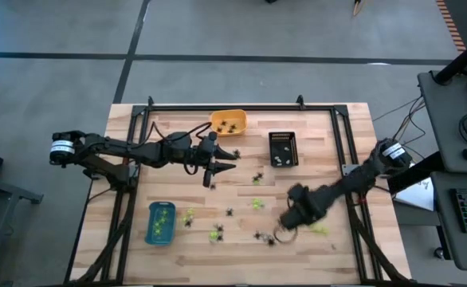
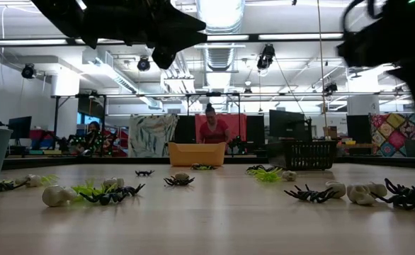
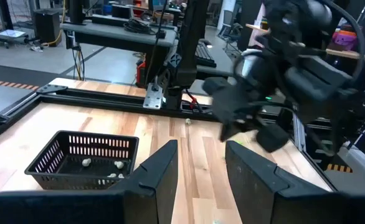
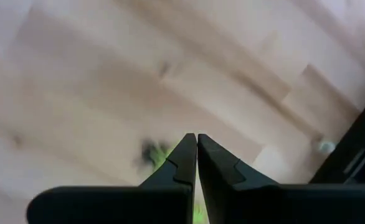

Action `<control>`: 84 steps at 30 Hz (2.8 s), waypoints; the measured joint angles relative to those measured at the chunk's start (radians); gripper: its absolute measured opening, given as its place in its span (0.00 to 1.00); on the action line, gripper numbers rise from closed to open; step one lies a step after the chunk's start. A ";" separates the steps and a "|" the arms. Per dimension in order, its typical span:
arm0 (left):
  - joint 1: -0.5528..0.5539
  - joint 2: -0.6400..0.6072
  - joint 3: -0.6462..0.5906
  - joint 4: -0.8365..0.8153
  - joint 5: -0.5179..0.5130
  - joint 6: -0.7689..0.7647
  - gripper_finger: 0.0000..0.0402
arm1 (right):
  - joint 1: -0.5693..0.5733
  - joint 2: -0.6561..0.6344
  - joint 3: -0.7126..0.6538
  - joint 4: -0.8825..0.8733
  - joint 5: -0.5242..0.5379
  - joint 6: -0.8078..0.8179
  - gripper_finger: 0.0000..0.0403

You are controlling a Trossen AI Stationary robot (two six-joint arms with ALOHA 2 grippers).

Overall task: Sort Halloween decoration
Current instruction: Put the white skull toy into the black bin

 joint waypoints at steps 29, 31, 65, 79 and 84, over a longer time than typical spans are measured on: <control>0.007 -0.001 0.125 -0.189 -0.044 0.215 0.29 | -0.294 0.063 -0.325 -0.173 -0.373 -0.789 0.26; 0.007 -0.001 0.167 -0.256 -0.045 0.243 0.29 | -0.294 0.068 -0.344 -0.160 -0.373 -0.786 0.30; 0.007 -0.014 0.269 -0.363 -0.045 0.341 0.29 | -0.294 0.259 -0.364 0.015 -0.315 -1.086 0.33; 0.008 -0.014 0.269 -0.376 -0.045 0.333 0.29 | -0.293 0.249 -0.376 0.003 -0.314 -1.077 0.29; 0.008 -0.014 0.269 -0.376 -0.045 0.333 0.29 | -0.279 0.249 -0.376 -0.007 -0.310 -1.077 0.29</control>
